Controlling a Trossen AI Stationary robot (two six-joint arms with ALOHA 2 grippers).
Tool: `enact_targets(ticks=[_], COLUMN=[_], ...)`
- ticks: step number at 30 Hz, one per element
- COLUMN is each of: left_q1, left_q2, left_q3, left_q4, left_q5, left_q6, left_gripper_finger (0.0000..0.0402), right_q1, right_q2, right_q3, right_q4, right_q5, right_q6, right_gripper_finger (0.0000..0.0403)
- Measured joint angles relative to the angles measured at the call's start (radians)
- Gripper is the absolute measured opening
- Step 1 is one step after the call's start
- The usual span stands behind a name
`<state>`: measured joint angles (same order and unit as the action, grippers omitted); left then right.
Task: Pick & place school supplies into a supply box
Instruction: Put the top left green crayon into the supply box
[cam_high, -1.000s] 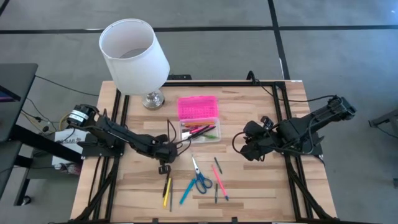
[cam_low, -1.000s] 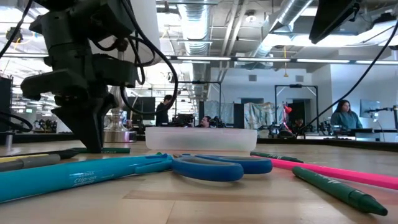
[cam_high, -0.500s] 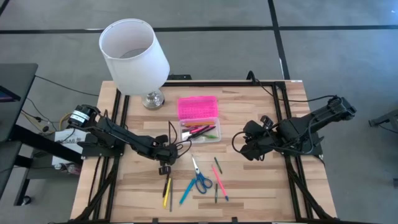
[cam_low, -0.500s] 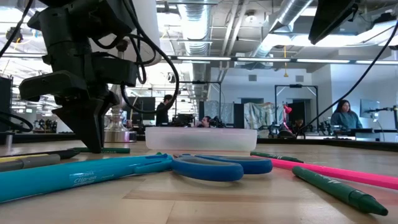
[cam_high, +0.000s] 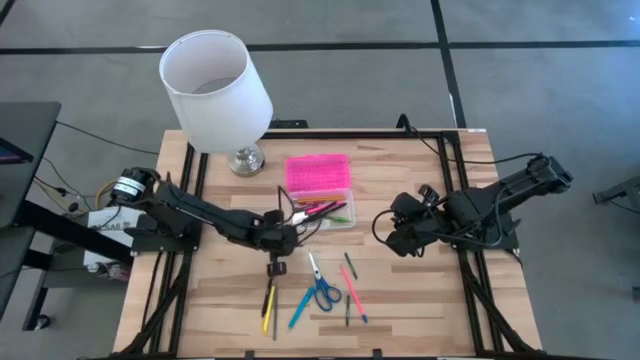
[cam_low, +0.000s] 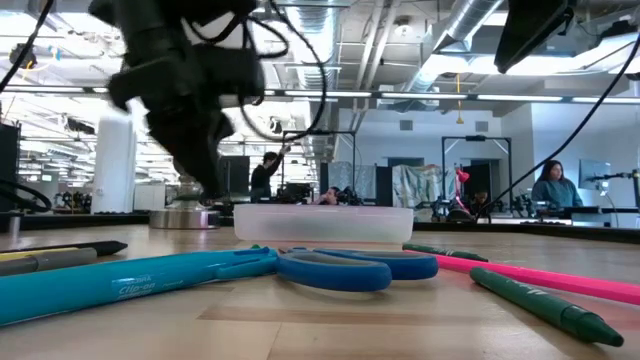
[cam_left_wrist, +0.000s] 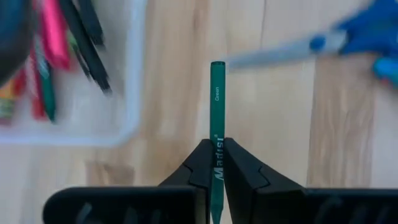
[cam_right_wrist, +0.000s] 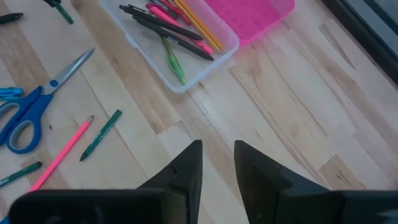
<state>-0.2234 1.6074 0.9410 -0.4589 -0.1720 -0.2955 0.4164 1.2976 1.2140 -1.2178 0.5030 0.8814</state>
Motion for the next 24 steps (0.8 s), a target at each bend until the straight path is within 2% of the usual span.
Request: enact_targets(ticks=[6,14,19,24], left_q1=[0.124,0.318,0.388,0.411], left_q2=[0.000,-0.001,-0.002,-0.002], left_q3=[0.033,0.033,0.033,0.033], left_q4=[0.019,0.099,0.129,0.138], left_q5=[-0.037,-0.016,0.019,0.063], left_q6=[0.005,0.066,0.076,0.076], left_gripper_finger=[0.0019,0.0020,0.0025,0.0031], right_q1=[0.000,0.000,0.000,0.000], right_q2=[0.000,0.000,0.000,0.000], right_q3=[0.000,0.000,0.000,0.000], right_q4=[0.025,0.056,0.076,0.081], right_q5=[0.004,0.024,0.024,0.023], right_q6=[0.000,0.001,0.001,0.001], right_gripper_finger=[0.0087,0.0087,0.0087,0.0087])
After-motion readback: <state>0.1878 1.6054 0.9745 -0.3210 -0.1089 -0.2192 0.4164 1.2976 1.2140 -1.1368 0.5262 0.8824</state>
